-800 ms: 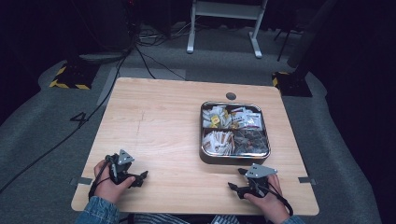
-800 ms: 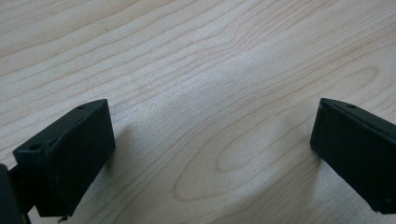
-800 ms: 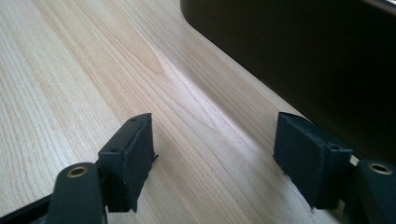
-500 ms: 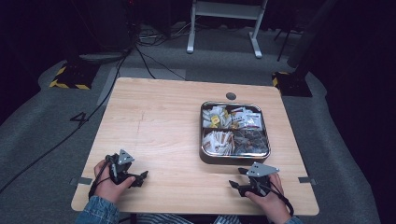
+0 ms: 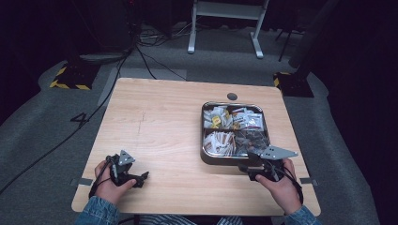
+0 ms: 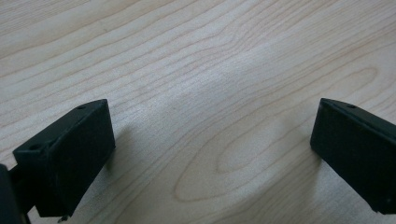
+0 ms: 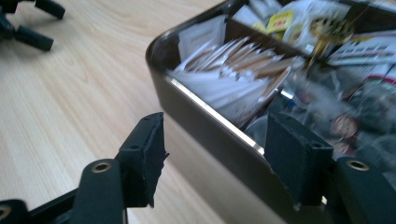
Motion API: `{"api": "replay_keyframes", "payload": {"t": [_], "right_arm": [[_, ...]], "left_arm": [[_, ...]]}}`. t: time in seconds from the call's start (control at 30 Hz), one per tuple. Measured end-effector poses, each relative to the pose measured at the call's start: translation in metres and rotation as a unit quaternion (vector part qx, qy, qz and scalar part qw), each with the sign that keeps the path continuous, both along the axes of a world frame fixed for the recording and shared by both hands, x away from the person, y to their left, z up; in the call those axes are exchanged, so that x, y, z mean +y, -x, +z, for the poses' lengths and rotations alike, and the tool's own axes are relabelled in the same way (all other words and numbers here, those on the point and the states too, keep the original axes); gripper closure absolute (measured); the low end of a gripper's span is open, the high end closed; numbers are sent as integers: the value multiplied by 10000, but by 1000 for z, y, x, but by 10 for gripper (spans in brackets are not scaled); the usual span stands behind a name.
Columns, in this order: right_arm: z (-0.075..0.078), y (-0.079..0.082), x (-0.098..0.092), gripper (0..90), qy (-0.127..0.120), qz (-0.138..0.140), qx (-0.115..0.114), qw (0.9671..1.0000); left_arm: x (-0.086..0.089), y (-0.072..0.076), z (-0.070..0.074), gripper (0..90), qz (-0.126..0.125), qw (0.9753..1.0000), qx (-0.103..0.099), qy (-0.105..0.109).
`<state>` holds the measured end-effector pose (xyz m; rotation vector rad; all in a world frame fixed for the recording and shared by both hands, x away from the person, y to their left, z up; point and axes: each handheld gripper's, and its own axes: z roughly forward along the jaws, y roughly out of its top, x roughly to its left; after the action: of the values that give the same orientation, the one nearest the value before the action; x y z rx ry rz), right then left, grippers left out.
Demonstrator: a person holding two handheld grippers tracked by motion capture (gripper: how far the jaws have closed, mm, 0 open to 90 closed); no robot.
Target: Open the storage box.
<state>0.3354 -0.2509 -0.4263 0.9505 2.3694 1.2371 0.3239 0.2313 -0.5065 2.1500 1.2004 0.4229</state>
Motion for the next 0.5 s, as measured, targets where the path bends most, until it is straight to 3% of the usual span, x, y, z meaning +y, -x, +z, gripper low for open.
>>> {"api": "replay_keyframes", "payload": {"t": [0.23,0.5], "right_arm": [[22,-26,3,351,-81,-227,-16,9997],[31,-64,7,340,168,-459,0,9988]], "left_arm": [[0,0,0,1,2,10000,-2,0],[0,-3,0,0,-34,10000,6,-2]]}}
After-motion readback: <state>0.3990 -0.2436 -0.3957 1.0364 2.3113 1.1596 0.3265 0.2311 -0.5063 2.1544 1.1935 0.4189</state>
